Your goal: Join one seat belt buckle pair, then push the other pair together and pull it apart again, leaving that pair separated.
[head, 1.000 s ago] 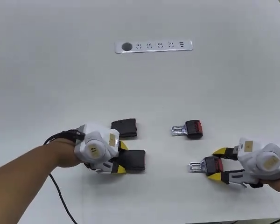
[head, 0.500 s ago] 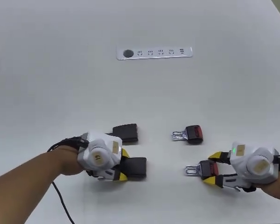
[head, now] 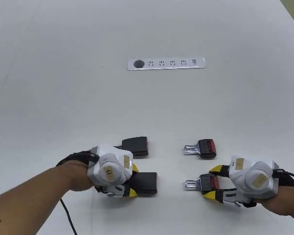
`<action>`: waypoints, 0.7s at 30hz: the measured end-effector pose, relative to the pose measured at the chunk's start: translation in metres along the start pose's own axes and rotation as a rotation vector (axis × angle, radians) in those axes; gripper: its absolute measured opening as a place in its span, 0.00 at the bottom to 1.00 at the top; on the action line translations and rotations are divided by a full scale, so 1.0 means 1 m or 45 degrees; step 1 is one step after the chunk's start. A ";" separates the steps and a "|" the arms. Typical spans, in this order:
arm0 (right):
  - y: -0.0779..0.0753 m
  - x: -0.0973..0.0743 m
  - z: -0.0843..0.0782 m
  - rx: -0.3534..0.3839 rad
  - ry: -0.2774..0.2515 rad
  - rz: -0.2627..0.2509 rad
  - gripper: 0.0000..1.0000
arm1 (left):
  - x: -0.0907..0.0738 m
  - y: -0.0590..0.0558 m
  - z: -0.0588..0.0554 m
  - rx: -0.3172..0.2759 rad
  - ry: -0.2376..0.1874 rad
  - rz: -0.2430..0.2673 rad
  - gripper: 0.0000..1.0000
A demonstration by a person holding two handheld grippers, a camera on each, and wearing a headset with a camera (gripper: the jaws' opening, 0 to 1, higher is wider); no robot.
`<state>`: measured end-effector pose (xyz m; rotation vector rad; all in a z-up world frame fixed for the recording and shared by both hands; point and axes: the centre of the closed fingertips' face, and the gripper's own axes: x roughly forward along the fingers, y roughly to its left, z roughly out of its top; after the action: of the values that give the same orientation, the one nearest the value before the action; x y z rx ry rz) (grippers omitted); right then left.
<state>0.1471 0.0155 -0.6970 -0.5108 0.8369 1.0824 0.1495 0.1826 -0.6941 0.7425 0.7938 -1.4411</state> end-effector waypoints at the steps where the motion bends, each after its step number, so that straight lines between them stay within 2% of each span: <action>1: -0.001 -0.001 0.003 0.000 -0.002 -0.004 0.37 | 0.000 0.000 0.000 -0.003 0.000 0.000 0.32; 21: 0.022 0.041 0.050 -0.044 -0.089 0.036 0.37 | 0.000 0.001 0.002 -0.025 0.012 0.009 0.32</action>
<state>0.1523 0.0832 -0.6990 -0.4889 0.7673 1.1359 0.1508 0.1809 -0.6930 0.7370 0.8105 -1.4225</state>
